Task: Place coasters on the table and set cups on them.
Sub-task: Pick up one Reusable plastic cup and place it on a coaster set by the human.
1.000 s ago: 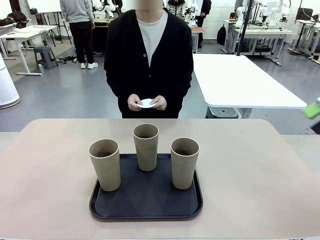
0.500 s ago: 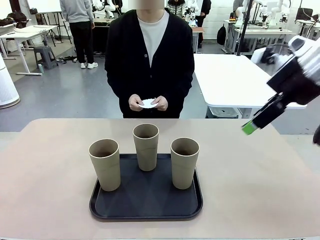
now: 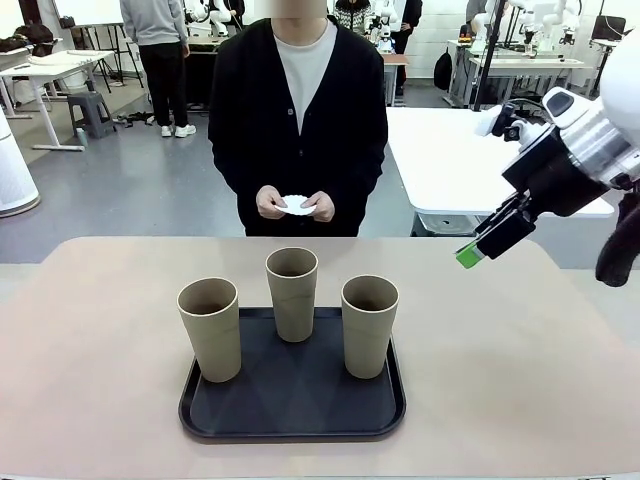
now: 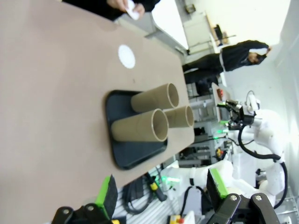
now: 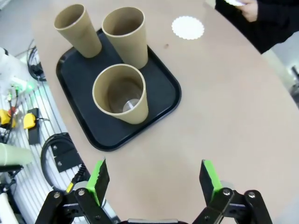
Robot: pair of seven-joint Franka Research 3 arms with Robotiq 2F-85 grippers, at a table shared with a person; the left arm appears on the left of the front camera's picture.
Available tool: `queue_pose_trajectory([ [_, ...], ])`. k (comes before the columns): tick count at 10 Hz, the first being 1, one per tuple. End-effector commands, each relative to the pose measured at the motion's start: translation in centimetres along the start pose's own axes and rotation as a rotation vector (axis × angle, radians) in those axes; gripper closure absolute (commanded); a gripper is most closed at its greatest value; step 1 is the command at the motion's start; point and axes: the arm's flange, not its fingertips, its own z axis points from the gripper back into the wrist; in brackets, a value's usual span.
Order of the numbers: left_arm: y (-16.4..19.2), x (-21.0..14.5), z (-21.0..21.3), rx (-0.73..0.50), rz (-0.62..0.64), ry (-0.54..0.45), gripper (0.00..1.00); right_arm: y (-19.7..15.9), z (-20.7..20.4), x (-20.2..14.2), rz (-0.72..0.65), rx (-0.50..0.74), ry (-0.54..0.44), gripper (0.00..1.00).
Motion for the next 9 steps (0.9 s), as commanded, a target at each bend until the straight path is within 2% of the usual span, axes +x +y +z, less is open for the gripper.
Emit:
queue_pose_trajectory([
  [1, 0.0, 0.0, 0.2, -0.014, -0.017, -0.004, 0.0, 0.6, 0.6, 0.2, -0.004, -0.022, -0.005, 0.0],
  [3, 0.0, 0.0, 0.2, -0.014, -0.017, -0.004, 0.0, 0.2, 0.4, 0.1, 0.006, -0.006, 0.0, 0.0],
  [4, 0.0, 0.0, 0.2, -0.014, -0.017, -0.004, 0.0, -1.9, 0.5, 0.6, 0.036, 0.124, -0.046, 0.0],
  [5, 0.0, 0.0, 0.2, -0.014, -0.017, -0.004, 0.0, -4.8, -0.1, 1.3, 0.141, 0.228, -0.008, 0.0],
  [6, 0.0, 0.0, 0.2, -0.014, -0.017, -0.004, 0.0, -7.7, -1.5, 1.7, 0.262, 0.259, 0.029, 0.0],
  [8, 0.0, 0.0, 0.2, -0.014, -0.017, -0.004, 0.0, -10.6, -3.1, 1.4, 0.474, 0.332, -0.09, 0.0],
  [9, 0.0, 0.0, 0.2, -0.014, -0.017, -0.004, 0.0, -11.0, -4.0, 1.1, 0.517, 0.318, -0.238, 0.0],
])
